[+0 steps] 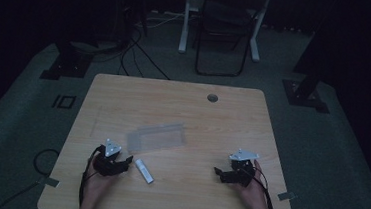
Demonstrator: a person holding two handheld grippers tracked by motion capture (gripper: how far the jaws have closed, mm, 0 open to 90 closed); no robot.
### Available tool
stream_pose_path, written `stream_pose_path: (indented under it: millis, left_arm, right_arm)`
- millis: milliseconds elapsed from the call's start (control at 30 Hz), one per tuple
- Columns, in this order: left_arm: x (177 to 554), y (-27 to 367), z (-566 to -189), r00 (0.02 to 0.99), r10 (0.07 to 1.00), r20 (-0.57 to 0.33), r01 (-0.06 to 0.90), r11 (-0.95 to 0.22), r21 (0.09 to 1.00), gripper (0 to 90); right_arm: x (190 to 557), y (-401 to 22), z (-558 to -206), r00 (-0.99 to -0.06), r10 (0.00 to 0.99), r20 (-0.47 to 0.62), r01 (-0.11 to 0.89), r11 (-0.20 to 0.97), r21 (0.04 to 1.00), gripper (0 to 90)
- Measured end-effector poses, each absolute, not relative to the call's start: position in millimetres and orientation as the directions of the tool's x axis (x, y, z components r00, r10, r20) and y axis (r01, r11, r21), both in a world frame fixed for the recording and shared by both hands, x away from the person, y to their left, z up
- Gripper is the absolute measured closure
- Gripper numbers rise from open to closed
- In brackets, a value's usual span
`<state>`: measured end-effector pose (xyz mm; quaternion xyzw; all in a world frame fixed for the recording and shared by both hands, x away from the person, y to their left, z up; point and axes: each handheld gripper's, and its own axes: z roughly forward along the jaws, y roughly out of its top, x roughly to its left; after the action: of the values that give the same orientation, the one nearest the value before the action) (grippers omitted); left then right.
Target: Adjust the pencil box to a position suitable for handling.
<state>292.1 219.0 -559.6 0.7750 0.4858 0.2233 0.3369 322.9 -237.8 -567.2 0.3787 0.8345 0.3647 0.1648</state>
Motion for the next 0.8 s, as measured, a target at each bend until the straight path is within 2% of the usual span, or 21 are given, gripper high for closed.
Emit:
stream_pose_path:
  millis: [233,367,567,800]
  left_arm:
    - [291.7,218.9,-559.4,0.416,0.909,0.022,0.607,-0.296,0.737,38.7]
    - [289.8,217.7,-556.3,0.4,0.915,0.057,0.603,-0.31,0.735,40.9]
    - [290.4,214.3,-544.0,0.429,0.902,0.039,0.554,-0.297,0.777,41.0]
    - [298.4,210.8,-527.1,0.46,0.885,0.07,0.515,-0.33,0.791,42.0]
  right_arm:
    - [322.6,-237.5,-567.2,-0.636,0.771,0.002,0.524,0.431,0.734,12.5]
    - [322.6,-237.5,-567.2,-0.636,0.772,0.002,0.525,0.43,0.735,12.4]
    - [322.6,-237.8,-567.2,-0.631,0.775,0.001,0.527,0.429,0.733,12.5]
    - [322.3,-237.7,-567.1,-0.629,0.778,0.001,0.529,0.427,0.733,12.5]
